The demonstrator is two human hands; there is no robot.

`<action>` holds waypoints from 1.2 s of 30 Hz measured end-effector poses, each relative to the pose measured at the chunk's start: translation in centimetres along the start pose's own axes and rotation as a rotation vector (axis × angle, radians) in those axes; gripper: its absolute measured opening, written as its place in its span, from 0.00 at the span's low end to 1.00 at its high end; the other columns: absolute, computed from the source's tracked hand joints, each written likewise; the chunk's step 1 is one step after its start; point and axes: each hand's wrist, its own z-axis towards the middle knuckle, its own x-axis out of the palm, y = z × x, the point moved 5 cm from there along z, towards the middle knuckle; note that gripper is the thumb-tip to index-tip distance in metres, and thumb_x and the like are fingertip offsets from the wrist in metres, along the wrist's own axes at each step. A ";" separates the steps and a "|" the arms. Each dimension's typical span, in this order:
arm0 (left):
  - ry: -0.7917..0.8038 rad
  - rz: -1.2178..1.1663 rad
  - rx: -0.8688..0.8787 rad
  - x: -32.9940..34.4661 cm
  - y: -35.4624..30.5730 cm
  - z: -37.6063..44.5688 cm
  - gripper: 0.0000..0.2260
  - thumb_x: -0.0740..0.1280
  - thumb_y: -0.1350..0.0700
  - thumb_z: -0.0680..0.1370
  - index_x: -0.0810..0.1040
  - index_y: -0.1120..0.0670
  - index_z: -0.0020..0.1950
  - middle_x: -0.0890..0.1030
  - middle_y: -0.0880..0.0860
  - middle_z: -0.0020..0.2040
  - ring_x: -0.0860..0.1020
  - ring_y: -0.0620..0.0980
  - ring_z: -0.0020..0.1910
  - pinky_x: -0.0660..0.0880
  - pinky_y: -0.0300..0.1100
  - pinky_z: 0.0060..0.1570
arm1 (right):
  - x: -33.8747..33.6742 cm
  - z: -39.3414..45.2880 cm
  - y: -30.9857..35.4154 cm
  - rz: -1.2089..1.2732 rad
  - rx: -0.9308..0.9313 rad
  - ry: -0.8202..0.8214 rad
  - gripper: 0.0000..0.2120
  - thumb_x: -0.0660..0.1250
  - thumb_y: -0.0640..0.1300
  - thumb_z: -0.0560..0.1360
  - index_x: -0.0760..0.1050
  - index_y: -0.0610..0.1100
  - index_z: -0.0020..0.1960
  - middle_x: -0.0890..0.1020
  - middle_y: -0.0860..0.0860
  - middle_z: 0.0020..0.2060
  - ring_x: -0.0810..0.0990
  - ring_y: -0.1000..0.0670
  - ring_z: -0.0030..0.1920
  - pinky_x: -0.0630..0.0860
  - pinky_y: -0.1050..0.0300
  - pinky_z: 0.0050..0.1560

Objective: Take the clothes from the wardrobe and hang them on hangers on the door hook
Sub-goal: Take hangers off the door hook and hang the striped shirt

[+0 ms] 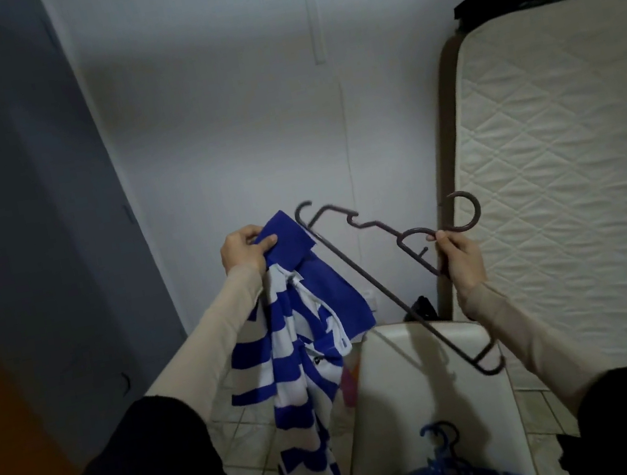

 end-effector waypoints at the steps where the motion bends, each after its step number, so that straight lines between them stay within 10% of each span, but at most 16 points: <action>1: 0.011 -0.020 0.001 0.1 -0.3 0.0 0.05 0.70 0.63 0.72 0.79 0.59 0.48 0.77 0.54 0.46 0.74 0.51 0.46 0.71 0.41 0.48 | 0.7 -0.1 -0.2 0.089 0.039 0.018 0.13 0.56 0.38 0.80 0.76 0.39 0.42 0.73 0.54 0.26 0.68 0.61 0.24 0.63 0.70 0.28; 7: 0.085 -0.111 0.030 1.1 -2.1 -0.4 0.04 0.70 0.63 0.72 0.77 0.56 0.41 0.79 0.55 0.43 0.76 0.51 0.43 0.73 0.34 0.36 | 5.5 -1.2 -0.6 0.566 0.289 -0.009 0.14 0.55 0.40 0.80 0.72 0.44 0.37 0.72 0.57 0.21 0.65 0.59 0.25 0.63 0.72 0.24; 19: 0.209 -0.222 0.096 2.3 -5.0 -1.9 0.06 0.70 0.63 0.72 0.77 0.54 0.39 0.80 0.57 0.45 0.77 0.52 0.43 0.75 0.40 0.45 | 8.7 -0.4 1.9 1.010 0.358 -0.202 0.06 0.64 0.43 0.75 0.78 0.42 0.43 0.72 0.54 0.28 0.67 0.58 0.29 0.64 0.67 0.33; 36: 0.225 -0.371 0.180 -1.5 -8.5 -0.6 0.05 0.67 0.63 0.75 0.78 0.53 0.42 0.81 0.51 0.37 0.78 0.47 0.37 0.78 0.35 0.41 | 8.7 -1.7 0.2 0.973 0.400 0.069 0.05 0.65 0.37 0.74 0.77 0.43 0.41 0.80 0.53 0.31 0.75 0.57 0.35 0.77 0.67 0.40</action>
